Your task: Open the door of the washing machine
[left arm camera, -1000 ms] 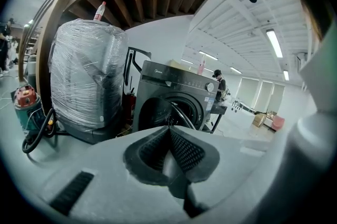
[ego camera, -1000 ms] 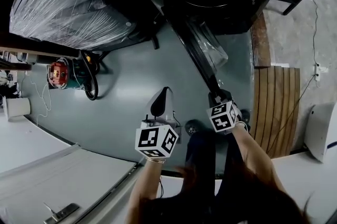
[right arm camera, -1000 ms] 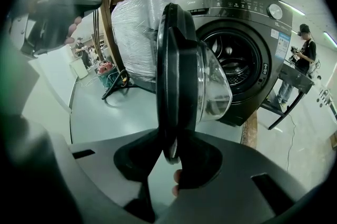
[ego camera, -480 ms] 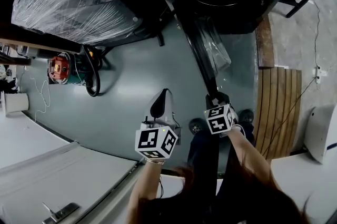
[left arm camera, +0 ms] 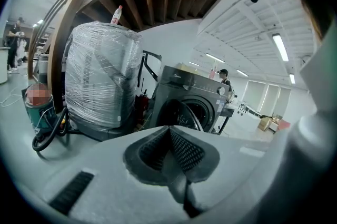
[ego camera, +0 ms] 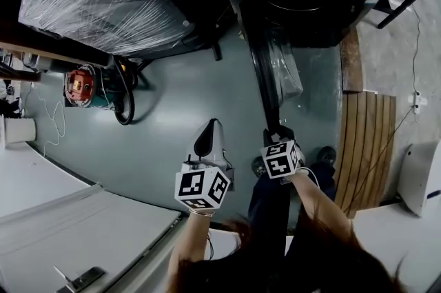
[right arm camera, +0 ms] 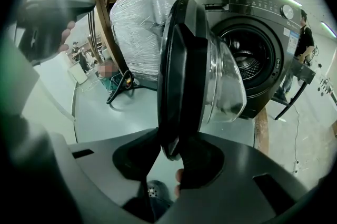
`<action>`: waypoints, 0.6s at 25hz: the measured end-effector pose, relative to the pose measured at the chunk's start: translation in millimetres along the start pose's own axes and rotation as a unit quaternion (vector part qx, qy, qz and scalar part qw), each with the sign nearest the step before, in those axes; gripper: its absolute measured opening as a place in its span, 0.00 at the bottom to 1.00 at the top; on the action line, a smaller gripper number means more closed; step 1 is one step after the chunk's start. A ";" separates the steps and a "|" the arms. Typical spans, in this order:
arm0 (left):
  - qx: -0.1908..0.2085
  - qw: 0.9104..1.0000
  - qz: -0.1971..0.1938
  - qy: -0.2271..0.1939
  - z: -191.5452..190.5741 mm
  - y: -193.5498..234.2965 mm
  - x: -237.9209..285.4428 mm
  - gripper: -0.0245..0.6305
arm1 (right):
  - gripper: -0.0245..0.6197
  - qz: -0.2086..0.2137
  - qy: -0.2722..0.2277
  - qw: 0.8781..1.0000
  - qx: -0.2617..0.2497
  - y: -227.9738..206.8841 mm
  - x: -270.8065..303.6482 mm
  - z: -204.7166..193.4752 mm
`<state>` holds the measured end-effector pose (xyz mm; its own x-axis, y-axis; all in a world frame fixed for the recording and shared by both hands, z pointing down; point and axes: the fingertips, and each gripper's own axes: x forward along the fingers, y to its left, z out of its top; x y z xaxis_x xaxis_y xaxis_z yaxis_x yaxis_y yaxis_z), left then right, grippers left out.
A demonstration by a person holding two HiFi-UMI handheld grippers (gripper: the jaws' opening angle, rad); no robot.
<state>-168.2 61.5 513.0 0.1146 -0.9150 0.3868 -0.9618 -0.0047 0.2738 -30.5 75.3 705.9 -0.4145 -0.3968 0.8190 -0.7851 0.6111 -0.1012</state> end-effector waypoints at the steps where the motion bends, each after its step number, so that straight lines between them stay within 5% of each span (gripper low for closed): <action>1: -0.001 1.000 0.002 -0.001 -0.1 4.9 -1.9 0.06 | 0.19 0.003 0.000 1.000 -0.002 6.0 2.1 1.4; 15: -0.024 0.999 0.027 -0.006 -5.5 58.6 -23.4 0.06 | 0.20 0.005 0.012 1.000 0.007 61.7 22.3 17.8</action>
<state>-225.8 84.8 524.8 0.0596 -0.9185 0.3909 -0.9536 0.0634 0.2944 -96.3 92.0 707.8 -0.4112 -0.3745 0.8311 -0.7878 0.6046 -0.1173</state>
